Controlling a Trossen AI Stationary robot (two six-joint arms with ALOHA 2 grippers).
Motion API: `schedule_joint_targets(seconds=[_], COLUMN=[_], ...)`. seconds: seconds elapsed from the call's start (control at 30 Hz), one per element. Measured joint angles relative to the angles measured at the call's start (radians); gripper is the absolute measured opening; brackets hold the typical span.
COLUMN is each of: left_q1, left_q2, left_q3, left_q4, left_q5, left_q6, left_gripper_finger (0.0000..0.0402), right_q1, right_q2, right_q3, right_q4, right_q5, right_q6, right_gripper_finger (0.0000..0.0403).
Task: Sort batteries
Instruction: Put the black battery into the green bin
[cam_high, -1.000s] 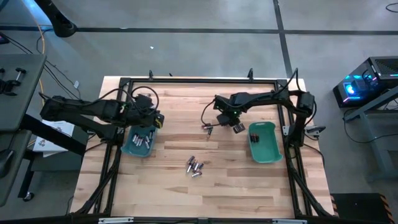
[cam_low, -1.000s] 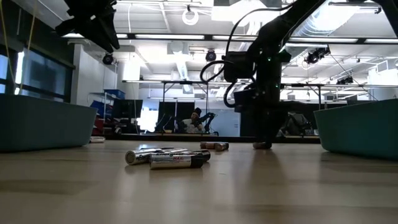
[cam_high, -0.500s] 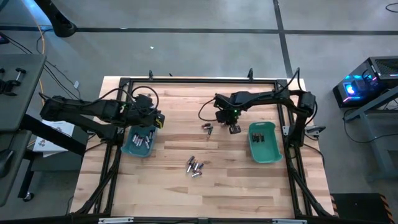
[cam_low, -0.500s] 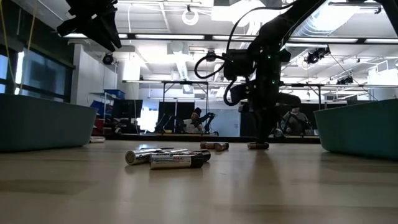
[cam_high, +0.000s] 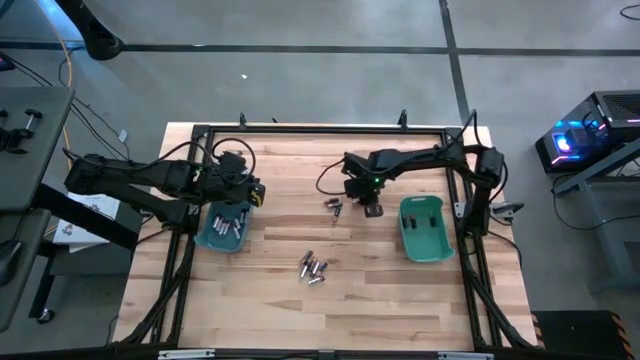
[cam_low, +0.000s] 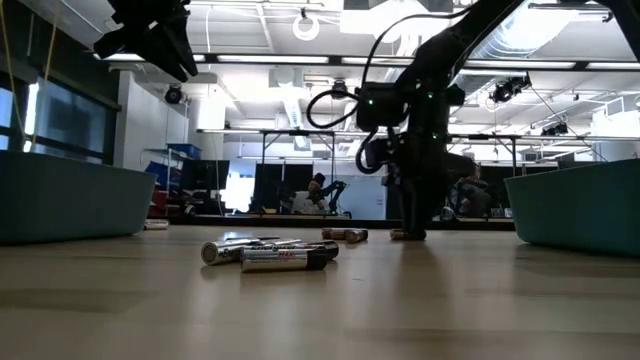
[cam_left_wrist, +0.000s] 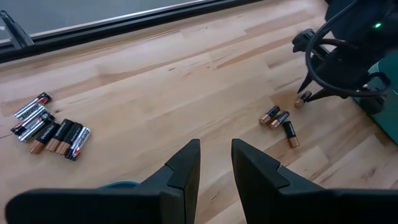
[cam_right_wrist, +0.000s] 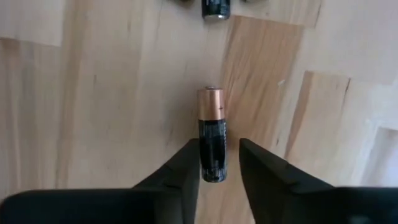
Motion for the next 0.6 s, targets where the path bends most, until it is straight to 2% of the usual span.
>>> schedule_joint_targets(seconds=[0.1,0.2,0.27,0.43,0.6], left_q1=[0.000,0.000,0.000,0.000,0.000], left_q2=[0.000,0.000,0.000,0.000,0.000], left_q3=[0.000,0.000,0.000,0.000,0.000], left_q4=[0.000,0.000,0.000,0.000,0.000], left_q5=[0.002,0.002,0.002,0.002,0.002], left_q6=[0.000,0.000,0.000,0.001,0.018], left_gripper_finger=[0.0085,0.0085,0.0085,0.0085,0.0085], right_q1=[0.000,0.000,0.000,0.000,0.005], right_q2=[0.026,0.042,0.042,0.043,-0.001], right_q3=[0.003,0.005,0.005,0.005,0.002], right_q4=[0.010,0.021,0.027,0.023,0.036], right_q5=[0.000,0.000,0.007,0.012,0.018], right_q6=[0.029,0.081,0.114,0.166,0.382], right_gripper_finger=[0.0119,0.0114,0.0095,0.0018,0.0017])
